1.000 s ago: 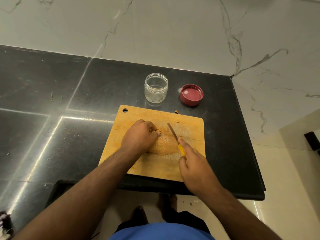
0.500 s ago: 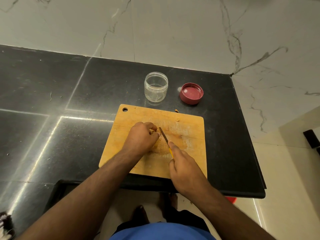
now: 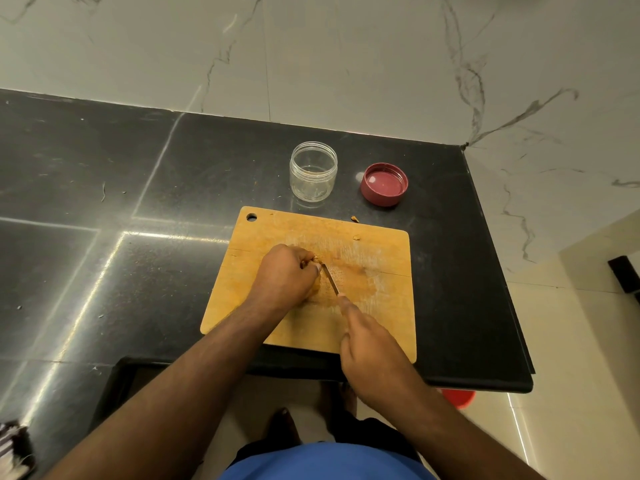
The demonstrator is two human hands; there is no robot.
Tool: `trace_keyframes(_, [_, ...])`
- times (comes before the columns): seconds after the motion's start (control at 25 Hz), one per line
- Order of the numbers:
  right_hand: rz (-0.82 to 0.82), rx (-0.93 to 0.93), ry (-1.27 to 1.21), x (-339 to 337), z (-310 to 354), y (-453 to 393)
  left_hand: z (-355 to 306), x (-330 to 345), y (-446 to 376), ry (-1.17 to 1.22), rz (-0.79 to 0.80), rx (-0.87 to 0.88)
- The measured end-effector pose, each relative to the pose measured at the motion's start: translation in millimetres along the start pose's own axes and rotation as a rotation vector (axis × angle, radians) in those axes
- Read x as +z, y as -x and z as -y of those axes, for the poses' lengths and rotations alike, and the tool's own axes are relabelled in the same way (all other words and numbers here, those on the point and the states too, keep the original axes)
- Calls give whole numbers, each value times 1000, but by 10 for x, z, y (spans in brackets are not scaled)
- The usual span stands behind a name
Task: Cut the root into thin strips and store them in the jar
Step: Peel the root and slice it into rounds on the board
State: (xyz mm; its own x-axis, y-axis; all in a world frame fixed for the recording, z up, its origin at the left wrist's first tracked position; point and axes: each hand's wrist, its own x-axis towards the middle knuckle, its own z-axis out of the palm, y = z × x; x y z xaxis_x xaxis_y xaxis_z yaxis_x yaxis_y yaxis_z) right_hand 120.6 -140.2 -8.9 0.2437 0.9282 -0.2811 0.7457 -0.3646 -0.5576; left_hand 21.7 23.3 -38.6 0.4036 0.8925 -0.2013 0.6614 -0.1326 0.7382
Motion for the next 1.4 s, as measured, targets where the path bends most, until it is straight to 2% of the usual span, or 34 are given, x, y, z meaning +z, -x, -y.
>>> trace_keyframes(0.08, [-42, 30, 78, -59, -95, 77, 4, -16, 4, 21, 13, -17])
trace_keyframes(0.16, [-168, -29, 197, -140, -191, 44, 1, -29, 14, 49, 29, -39])
trace_keyframes(0.24, [-236, -52, 120, -245, -199, -33, -13, -42, 26, 55, 38, -47])
trace_keyframes(0.36, [-140, 23, -35, -333, -203, -100, -28, -61, 42, 41, 41, -49])
trace_keyframes(0.52, [-50, -23, -77, -316, -342, -12, -37, -68, 53, 37, 38, -41])
trace_keyframes(0.72, [-193, 86, -72, -440, -573, -34, -11, -49, 48, 38, 33, -15])
trace_keyframes(0.92, [-111, 28, -115, -436, -571, -36, -10, -43, 40, 30, 42, -21])
trace_keyframes(1.2, [-129, 19, -93, -501, -517, -243, -40, -91, 69, 35, 106, -52])
trace_keyframes(1.32, [-139, 73, -52, -527, -508, -386, -33, -165, 101, 57, 188, -68])
trace_keyframes(1.4, [-207, 142, -57, -566, -536, -433, -31, -216, 129, 52, 219, -54])
